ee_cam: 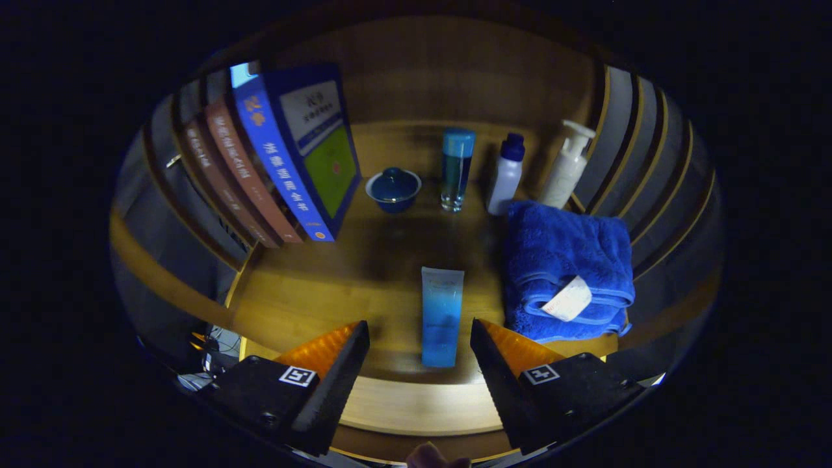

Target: Pull open the drawer, take out the items inside it, and place them on the countertop above the cabinet.

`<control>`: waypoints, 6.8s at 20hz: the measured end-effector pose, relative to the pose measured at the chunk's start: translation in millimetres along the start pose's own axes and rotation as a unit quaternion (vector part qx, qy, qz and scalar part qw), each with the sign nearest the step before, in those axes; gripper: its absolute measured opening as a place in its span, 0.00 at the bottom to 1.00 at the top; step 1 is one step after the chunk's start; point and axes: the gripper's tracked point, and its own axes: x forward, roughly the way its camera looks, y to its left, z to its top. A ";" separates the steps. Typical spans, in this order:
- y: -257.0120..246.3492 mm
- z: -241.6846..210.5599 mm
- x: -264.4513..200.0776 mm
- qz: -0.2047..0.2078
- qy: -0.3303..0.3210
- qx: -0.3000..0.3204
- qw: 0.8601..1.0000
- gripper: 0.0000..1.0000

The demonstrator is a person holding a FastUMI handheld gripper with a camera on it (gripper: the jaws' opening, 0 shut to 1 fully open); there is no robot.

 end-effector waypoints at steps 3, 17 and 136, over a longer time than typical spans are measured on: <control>8.2 -0.3 -38.1 0.013 -0.068 0.005 0.998 0.99; 25.4 -65.9 -220.3 0.030 -0.377 -0.009 0.926 0.99; 37.2 -98.4 -430.7 0.019 -0.431 0.041 0.901 0.98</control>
